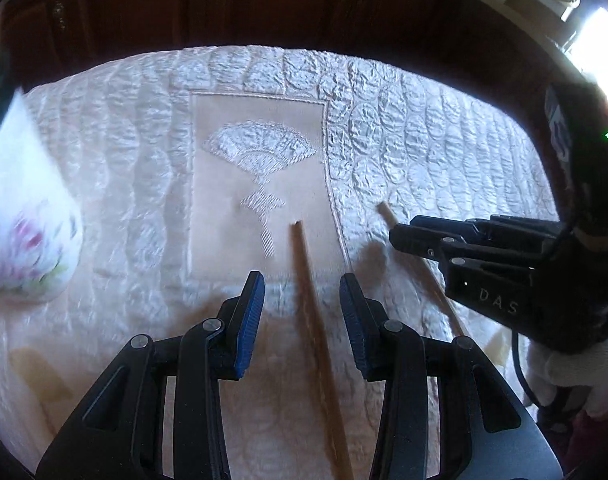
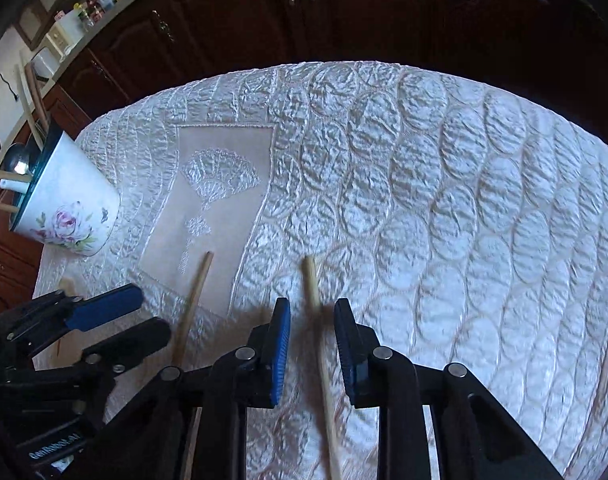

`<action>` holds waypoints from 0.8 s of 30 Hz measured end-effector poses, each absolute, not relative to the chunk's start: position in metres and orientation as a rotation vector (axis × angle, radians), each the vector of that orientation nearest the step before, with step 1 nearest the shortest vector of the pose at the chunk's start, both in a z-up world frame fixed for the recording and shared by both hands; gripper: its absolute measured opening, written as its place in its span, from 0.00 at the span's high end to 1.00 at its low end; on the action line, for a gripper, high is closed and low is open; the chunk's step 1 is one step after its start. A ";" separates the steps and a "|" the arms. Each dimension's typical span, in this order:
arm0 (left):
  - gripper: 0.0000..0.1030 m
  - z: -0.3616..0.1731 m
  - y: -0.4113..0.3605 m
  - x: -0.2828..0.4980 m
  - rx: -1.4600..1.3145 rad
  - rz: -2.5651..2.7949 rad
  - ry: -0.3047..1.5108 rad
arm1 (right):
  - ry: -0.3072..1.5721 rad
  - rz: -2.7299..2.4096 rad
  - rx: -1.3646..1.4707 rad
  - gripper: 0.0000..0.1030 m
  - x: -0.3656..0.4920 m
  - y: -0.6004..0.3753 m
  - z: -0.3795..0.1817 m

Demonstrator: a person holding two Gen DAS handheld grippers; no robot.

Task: Organize utensils
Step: 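Lower both grippers onto the two remaining wooden chopsticks and close on them, then lift both chopsticks and carry them over the floral holder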

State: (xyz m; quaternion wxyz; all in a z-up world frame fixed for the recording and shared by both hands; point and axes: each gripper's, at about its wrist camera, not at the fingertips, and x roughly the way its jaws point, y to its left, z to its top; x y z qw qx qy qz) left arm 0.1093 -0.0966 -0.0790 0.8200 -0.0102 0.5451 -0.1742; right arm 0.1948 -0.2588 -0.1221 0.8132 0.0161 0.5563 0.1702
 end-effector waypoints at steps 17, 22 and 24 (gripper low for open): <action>0.94 -0.070 -0.086 0.118 -0.060 -0.388 1.155 | 1.133 0.423 0.053 0.96 0.194 -0.258 -0.102; 0.94 -0.024 -0.064 0.090 -0.092 -0.426 1.071 | 1.033 0.453 0.077 0.96 0.166 -0.266 -0.060; 0.94 -0.007 -0.054 0.074 -0.096 -0.438 1.036 | 0.994 0.464 0.077 0.96 0.151 -0.269 -0.043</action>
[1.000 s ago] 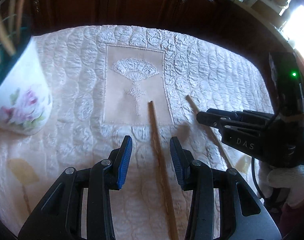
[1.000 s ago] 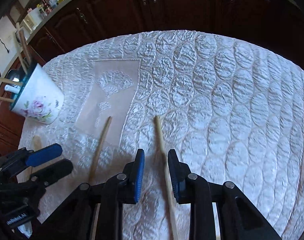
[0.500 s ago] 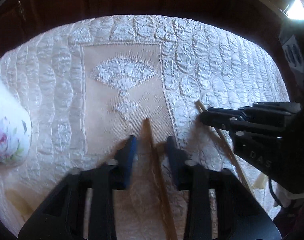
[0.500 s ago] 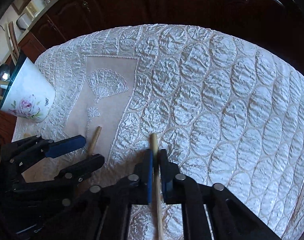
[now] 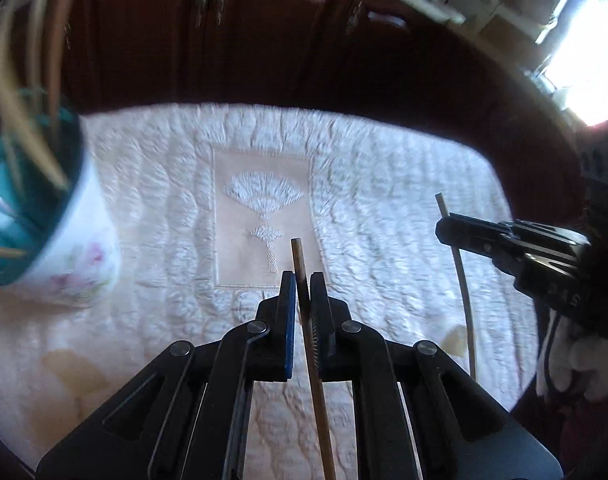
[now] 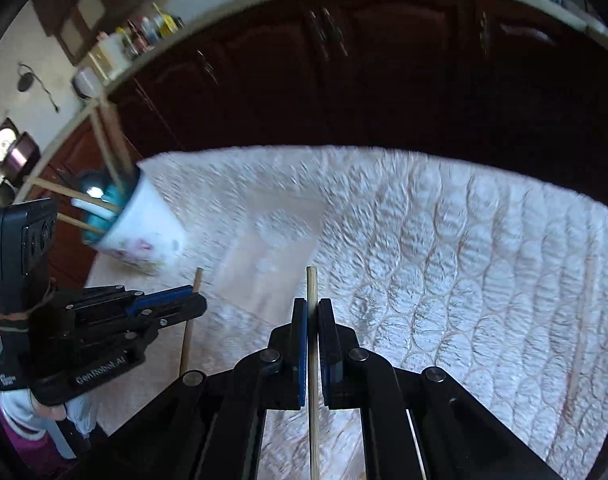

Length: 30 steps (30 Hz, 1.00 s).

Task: Organize utensils
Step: 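Lift both chopsticks and carry them over the floral holder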

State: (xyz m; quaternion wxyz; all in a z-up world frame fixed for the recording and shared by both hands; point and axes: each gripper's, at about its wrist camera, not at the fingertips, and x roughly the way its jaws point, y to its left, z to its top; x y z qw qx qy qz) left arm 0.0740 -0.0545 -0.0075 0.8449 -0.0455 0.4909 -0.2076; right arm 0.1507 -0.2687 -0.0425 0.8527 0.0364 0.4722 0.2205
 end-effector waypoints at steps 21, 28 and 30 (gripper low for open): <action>0.96 0.106 0.025 -0.021 -0.138 -0.425 0.794 | 0.764 0.633 0.096 0.96 0.058 -0.217 0.048; 0.96 0.120 0.045 -0.029 -0.141 -0.396 0.762 | 0.749 0.701 0.075 0.96 0.055 -0.188 0.059; 0.96 0.128 0.051 -0.030 -0.136 -0.388 0.747 | 0.754 0.712 0.062 0.96 0.055 -0.180 0.058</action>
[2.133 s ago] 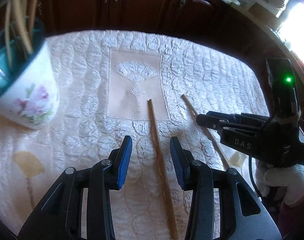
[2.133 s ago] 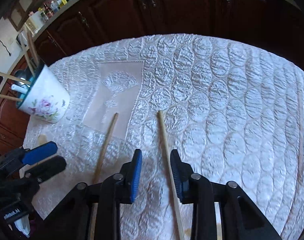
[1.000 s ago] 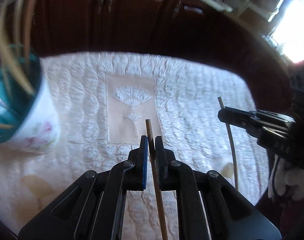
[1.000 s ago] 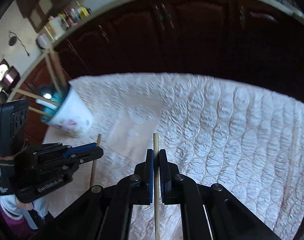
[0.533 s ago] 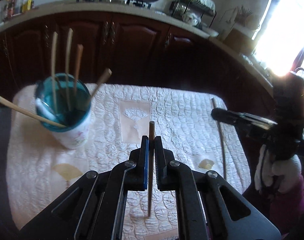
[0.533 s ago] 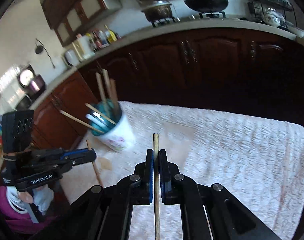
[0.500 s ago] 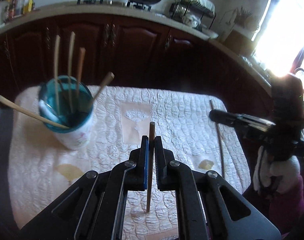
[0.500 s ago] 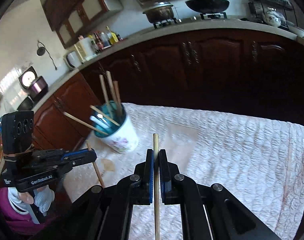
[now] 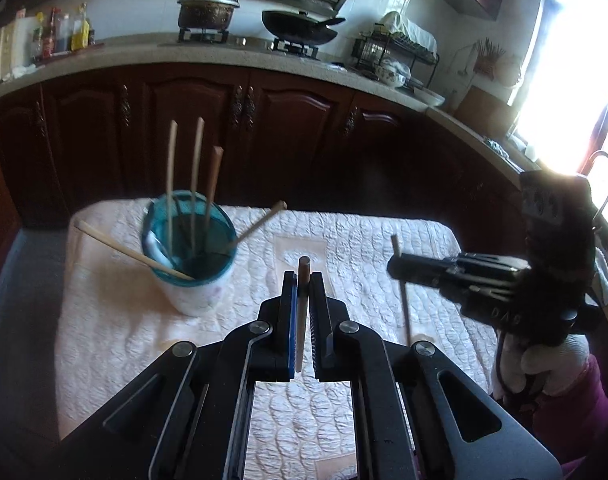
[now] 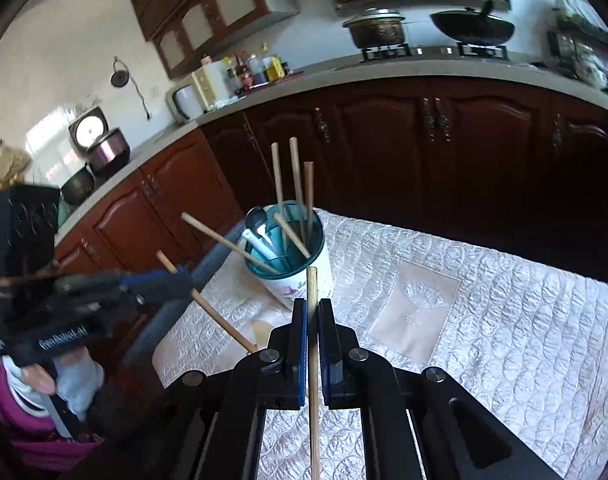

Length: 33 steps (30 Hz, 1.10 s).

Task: Organize utensils
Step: 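Lift both chopsticks and carry them over the floral holder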

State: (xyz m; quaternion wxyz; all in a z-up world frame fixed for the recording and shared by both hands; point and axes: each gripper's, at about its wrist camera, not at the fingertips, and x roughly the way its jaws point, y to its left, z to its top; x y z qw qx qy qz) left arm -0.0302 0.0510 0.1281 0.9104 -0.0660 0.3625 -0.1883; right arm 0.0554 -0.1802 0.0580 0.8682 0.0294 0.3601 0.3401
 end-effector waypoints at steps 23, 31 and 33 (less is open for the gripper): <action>0.96 0.212 0.132 0.015 -0.119 -0.191 0.550 | 0.462 0.742 0.068 0.96 0.113 -0.073 0.156; 0.96 0.180 0.127 0.045 -0.129 -0.179 0.613 | 0.453 0.665 0.038 0.96 0.150 -0.034 0.132; 0.96 0.170 0.126 0.052 -0.138 -0.181 0.637 | 0.459 0.648 0.019 0.96 0.157 -0.027 0.122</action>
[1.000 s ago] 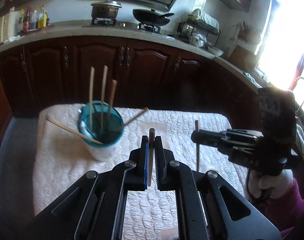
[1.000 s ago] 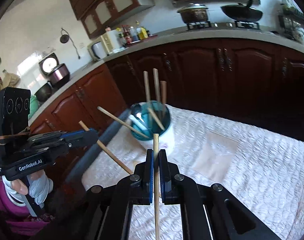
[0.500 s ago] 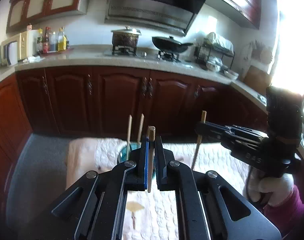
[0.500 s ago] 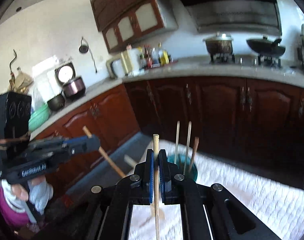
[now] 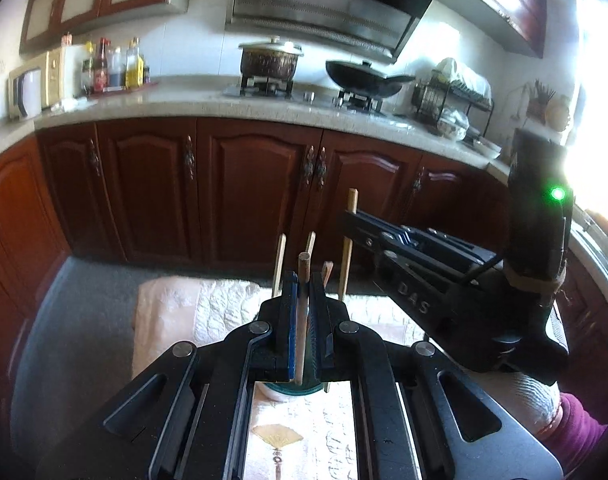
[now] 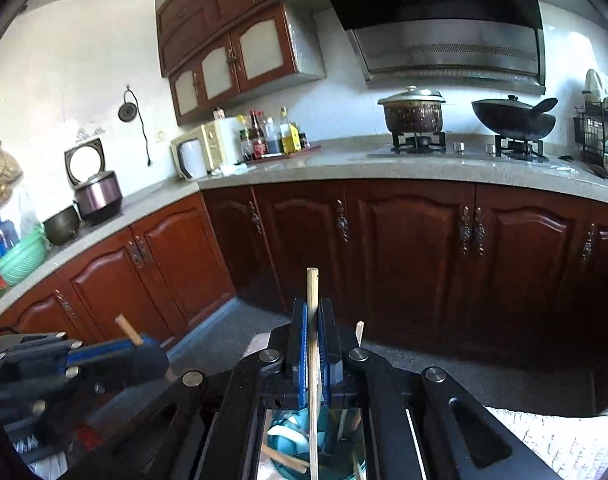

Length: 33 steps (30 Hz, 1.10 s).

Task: Organize utensils
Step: 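Lift both chopsticks and carry them over the floral holder, then lower both chopsticks into the holder and open both grippers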

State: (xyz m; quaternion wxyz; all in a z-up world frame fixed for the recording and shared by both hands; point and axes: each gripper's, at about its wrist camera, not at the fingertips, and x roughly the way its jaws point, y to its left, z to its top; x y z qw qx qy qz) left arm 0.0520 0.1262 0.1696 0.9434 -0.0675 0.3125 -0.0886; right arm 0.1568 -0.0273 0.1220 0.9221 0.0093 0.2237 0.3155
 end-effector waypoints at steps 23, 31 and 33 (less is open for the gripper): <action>0.96 0.122 0.115 0.079 -0.146 -0.171 0.721 | 0.524 0.658 -0.007 0.96 0.175 -0.025 0.085; 0.96 0.107 0.110 0.078 -0.158 -0.151 0.726 | 0.656 0.657 -0.029 0.96 0.183 -0.030 0.053; 0.96 0.107 0.110 0.077 -0.168 -0.154 0.730 | 0.677 0.667 -0.009 0.96 0.186 -0.033 0.053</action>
